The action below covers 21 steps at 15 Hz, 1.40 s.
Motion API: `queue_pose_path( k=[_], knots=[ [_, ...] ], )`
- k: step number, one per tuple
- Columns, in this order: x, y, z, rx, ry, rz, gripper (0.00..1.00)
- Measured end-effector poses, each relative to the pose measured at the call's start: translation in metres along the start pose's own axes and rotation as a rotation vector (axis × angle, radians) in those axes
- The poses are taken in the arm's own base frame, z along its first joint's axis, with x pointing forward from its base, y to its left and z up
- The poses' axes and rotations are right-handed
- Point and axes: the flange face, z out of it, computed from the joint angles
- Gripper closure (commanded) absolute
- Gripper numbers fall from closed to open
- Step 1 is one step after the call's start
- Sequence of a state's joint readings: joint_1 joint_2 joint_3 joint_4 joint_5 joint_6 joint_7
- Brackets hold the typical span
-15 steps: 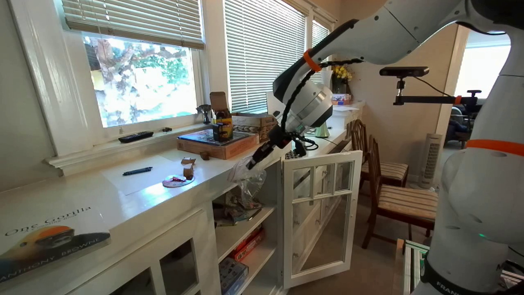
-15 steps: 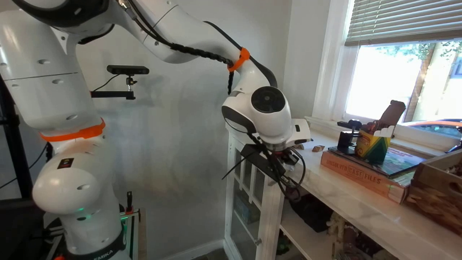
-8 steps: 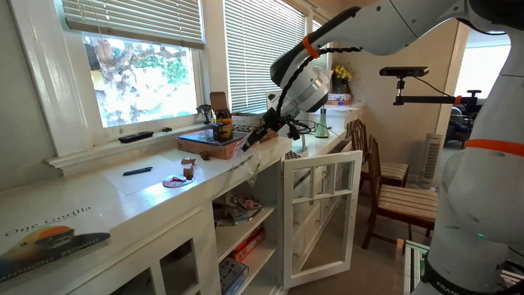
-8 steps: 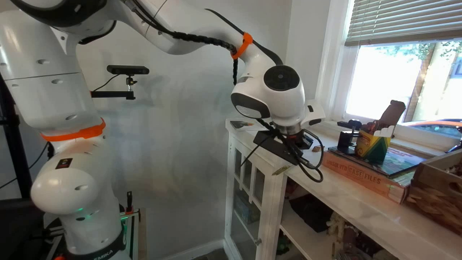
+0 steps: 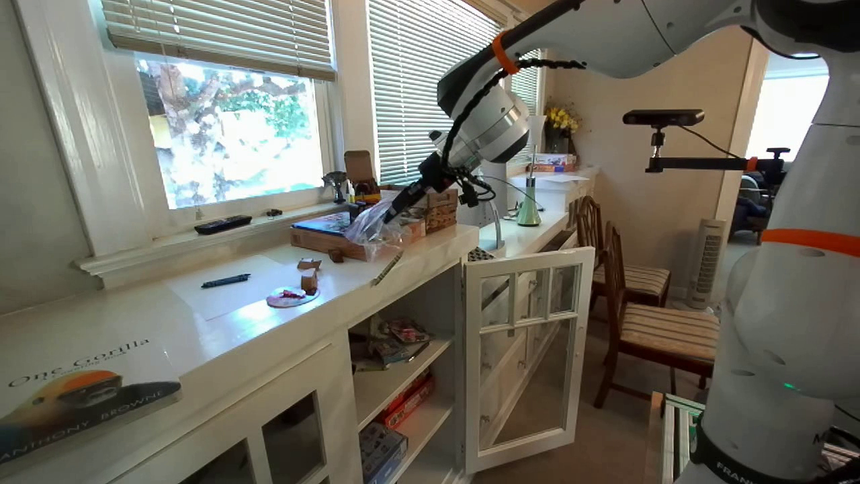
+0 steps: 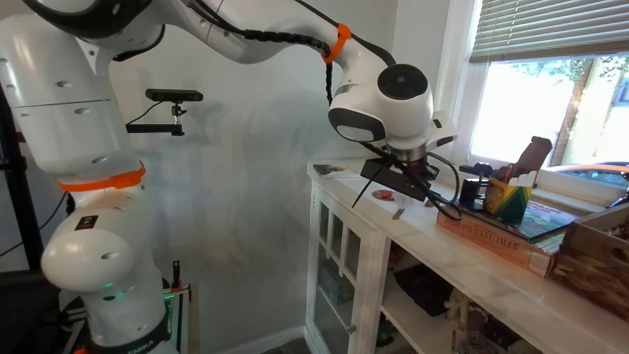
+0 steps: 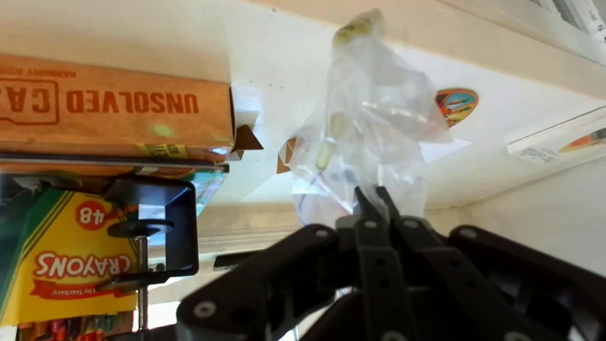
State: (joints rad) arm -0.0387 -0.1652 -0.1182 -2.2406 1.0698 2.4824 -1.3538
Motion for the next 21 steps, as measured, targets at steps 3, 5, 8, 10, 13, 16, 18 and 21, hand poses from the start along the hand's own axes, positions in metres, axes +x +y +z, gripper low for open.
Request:
queue_pose_path(
  k=[3, 5, 8, 10, 13, 16, 18, 21],
  knots=[
    [0.011, 0.006, 0.006, 0.000, 0.008, -0.006, 1.00],
    [0.017, 0.012, 0.013, 0.000, 0.013, -0.009, 1.00],
    [0.026, 0.021, 0.026, 0.005, 0.037, -0.011, 1.00],
    [0.033, 0.026, 0.035, 0.013, 0.067, -0.008, 1.00],
    [0.040, 0.032, 0.051, 0.030, 0.106, -0.008, 1.00],
    [0.038, 0.037, 0.076, 0.052, 0.112, 0.007, 1.00],
    [0.033, 0.042, 0.095, 0.068, 0.100, 0.016, 1.00],
    [0.027, 0.046, 0.117, 0.085, 0.080, 0.021, 1.00]
  ],
)
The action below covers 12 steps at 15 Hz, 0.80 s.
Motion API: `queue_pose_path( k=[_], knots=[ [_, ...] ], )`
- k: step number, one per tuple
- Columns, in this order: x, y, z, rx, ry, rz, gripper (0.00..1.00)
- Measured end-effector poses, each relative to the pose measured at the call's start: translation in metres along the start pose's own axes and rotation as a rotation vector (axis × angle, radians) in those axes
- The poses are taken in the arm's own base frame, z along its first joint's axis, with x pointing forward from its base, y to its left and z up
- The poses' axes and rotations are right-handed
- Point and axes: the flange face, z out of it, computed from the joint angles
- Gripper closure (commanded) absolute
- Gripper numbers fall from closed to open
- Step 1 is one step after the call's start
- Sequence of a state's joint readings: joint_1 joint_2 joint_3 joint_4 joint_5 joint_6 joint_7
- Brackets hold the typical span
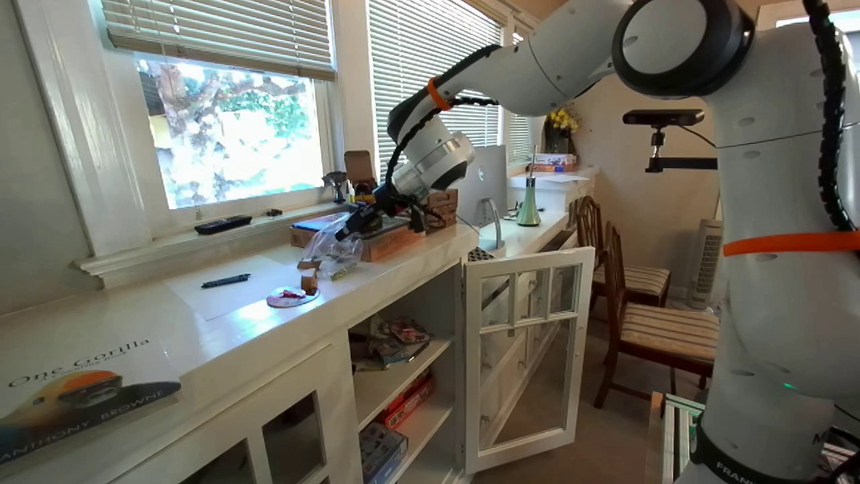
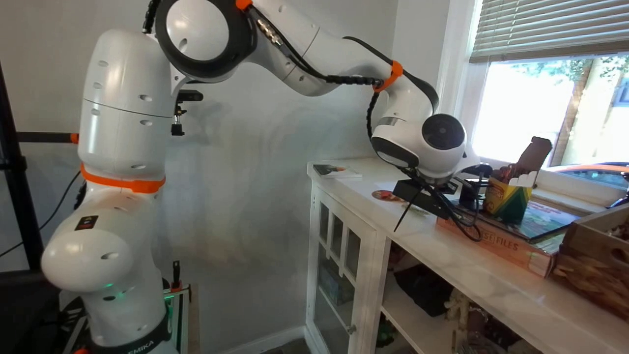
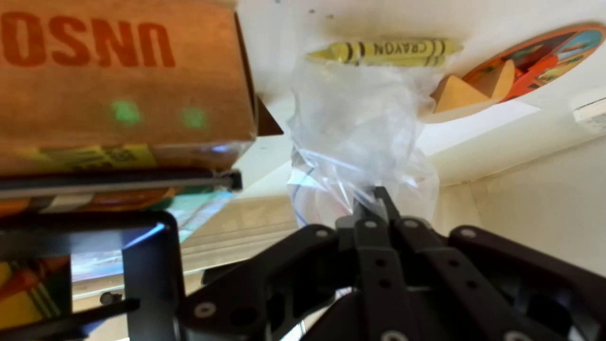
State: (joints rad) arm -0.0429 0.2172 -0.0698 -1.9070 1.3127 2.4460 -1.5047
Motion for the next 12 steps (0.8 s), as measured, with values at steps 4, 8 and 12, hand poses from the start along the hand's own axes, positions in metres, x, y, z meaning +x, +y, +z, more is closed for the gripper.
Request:
queue_pose_path(
  k=[4, 8, 12],
  knots=[
    [0.000, 0.001, 0.018, 0.017, -0.009, -0.004, 0.73],
    [0.002, 0.000, 0.024, 0.022, -0.008, -0.009, 0.44],
    [0.007, -0.004, 0.016, 0.017, -0.004, -0.014, 0.13]
  ],
)
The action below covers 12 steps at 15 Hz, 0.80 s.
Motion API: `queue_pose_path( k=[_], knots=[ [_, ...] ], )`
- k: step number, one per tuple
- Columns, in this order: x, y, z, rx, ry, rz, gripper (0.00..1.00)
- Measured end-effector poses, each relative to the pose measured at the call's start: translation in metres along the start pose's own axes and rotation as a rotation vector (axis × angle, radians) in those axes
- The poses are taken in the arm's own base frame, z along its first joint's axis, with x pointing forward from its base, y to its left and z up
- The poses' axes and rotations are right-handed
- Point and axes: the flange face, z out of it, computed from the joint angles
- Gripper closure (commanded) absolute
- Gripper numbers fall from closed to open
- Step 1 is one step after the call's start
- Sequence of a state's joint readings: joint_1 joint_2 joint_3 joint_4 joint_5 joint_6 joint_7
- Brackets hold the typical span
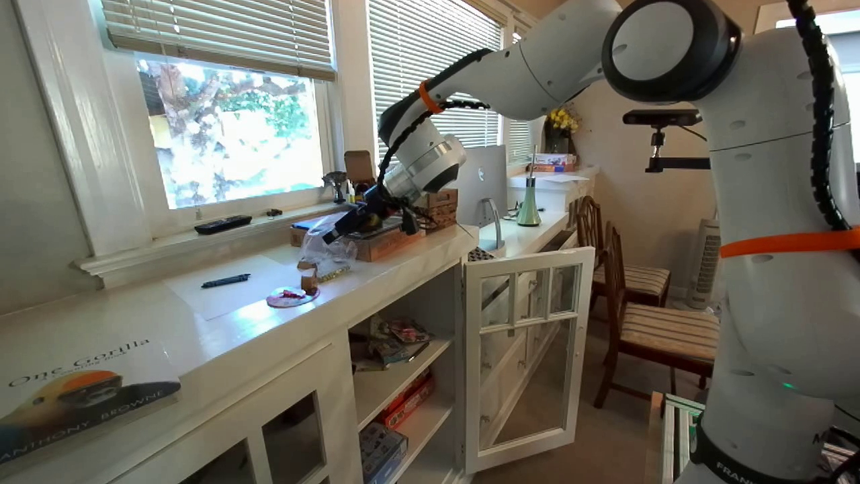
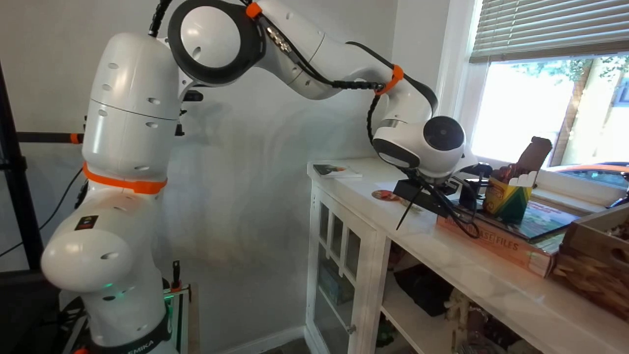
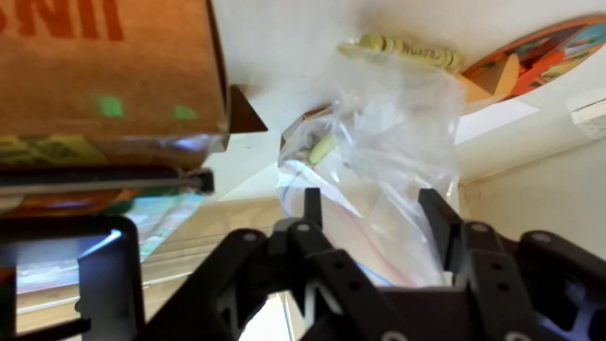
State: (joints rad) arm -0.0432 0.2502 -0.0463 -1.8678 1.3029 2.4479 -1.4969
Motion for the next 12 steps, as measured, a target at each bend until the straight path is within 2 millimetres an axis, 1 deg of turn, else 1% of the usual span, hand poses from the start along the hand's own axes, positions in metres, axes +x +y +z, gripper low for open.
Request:
queue_pose_path(
  k=[1, 2, 8, 10, 12],
  knots=[
    [0.001, -0.001, -0.003, -0.004, -0.002, 0.006, 0.05],
    [0.000, -0.002, -0.007, -0.011, -0.010, 0.015, 0.01],
    [-0.011, -0.008, -0.029, -0.089, -0.090, 0.089, 0.00],
    [-0.015, -0.009, -0.033, -0.101, -0.118, 0.131, 0.00],
    [-0.015, -0.010, -0.035, -0.109, -0.131, 0.175, 0.00]
  ],
)
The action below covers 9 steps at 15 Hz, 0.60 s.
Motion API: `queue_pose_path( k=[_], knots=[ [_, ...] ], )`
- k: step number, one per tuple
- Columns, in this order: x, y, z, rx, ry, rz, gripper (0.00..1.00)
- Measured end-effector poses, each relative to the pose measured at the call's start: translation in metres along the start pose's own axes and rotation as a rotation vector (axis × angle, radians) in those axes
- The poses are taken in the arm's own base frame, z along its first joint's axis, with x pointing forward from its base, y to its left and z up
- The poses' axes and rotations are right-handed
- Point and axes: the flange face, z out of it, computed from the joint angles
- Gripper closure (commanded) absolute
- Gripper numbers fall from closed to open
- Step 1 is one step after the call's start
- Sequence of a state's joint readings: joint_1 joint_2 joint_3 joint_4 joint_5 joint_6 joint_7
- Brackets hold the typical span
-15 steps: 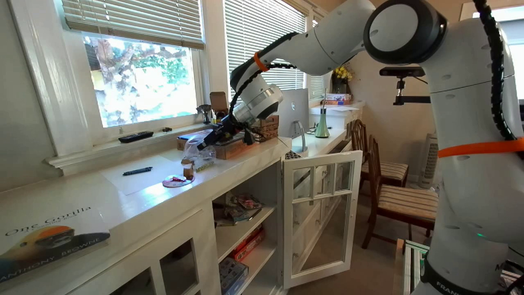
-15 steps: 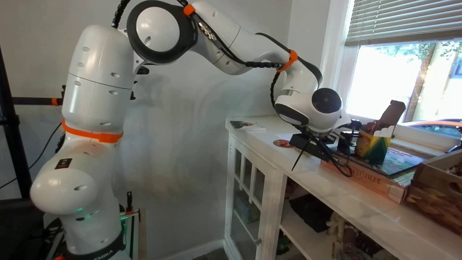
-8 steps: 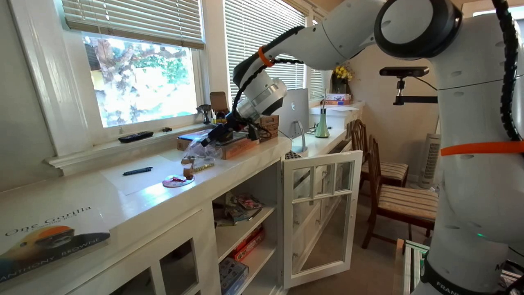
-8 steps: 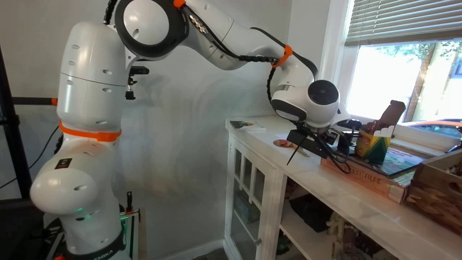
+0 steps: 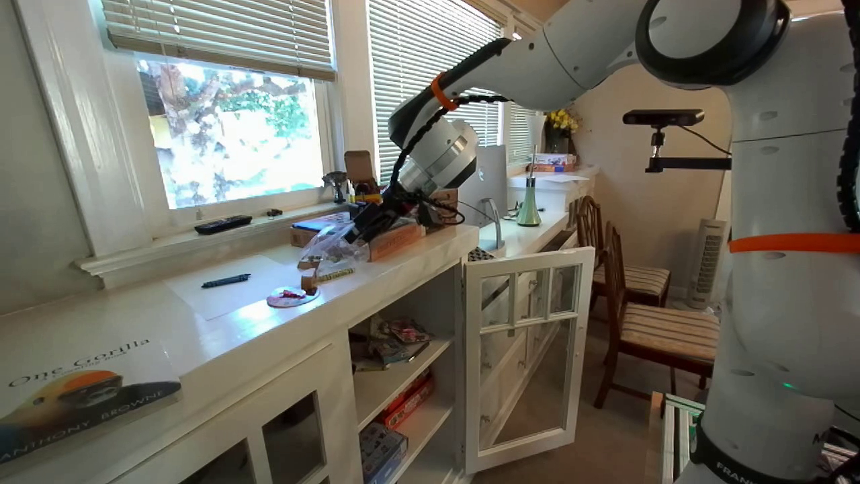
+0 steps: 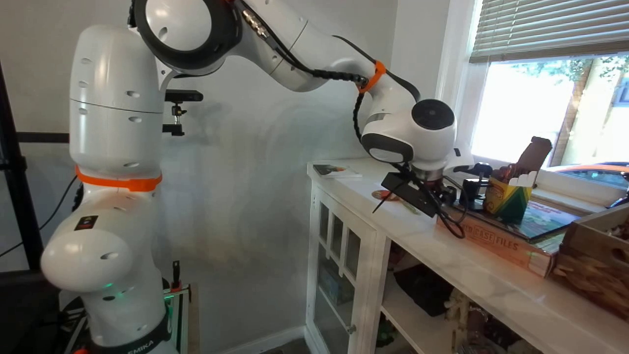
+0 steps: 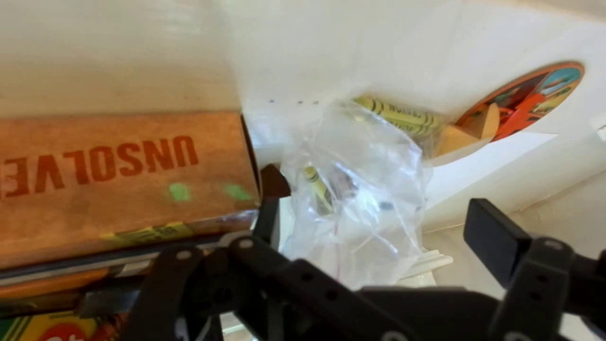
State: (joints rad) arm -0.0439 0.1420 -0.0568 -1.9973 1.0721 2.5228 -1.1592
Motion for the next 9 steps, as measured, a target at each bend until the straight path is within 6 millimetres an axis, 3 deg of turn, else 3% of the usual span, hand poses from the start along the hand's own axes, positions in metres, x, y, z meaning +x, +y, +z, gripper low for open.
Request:
queue_pose_path(
  k=[9],
  knots=[
    [-0.0011, -0.0034, 0.0064, -0.018, -0.054, 0.152, 0.00]
  ],
)
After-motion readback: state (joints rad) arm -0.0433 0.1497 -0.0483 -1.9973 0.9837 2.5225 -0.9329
